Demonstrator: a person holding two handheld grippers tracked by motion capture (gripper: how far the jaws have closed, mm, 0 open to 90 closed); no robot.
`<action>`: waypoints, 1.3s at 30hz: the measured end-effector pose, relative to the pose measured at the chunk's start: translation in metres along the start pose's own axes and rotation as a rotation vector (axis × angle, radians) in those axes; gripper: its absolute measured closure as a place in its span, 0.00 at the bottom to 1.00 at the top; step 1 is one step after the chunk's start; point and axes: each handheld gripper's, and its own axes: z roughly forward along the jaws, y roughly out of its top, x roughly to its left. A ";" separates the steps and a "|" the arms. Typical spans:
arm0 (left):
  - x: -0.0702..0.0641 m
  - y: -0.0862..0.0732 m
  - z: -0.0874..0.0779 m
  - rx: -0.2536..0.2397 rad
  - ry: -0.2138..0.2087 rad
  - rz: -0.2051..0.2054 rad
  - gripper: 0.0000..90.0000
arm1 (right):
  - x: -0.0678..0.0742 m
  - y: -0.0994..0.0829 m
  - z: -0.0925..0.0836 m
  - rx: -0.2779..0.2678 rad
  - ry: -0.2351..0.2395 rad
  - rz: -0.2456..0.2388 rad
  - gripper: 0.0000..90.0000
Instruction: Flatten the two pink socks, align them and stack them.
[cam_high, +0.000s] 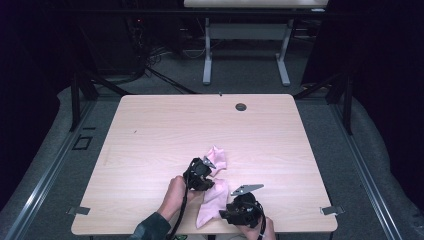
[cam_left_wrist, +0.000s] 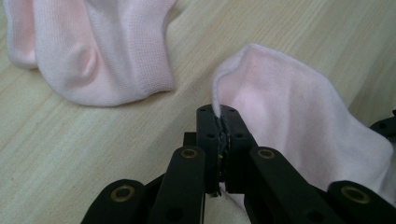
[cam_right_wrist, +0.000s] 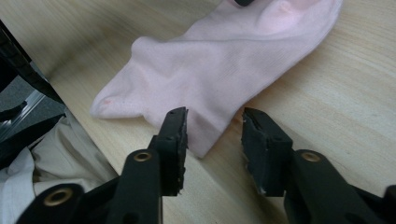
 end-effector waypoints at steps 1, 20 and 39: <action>-0.001 -0.001 0.000 -0.013 0.003 0.003 0.99 | 0.000 0.000 0.002 -0.011 0.013 0.013 0.75; -0.009 -0.029 -0.056 -0.254 0.072 -0.059 1.00 | -0.004 0.012 -0.032 -0.044 -0.062 -0.039 0.99; -0.008 -0.104 -0.052 -0.223 0.178 -0.254 0.99 | -0.005 0.073 0.004 0.079 -0.061 -0.176 0.75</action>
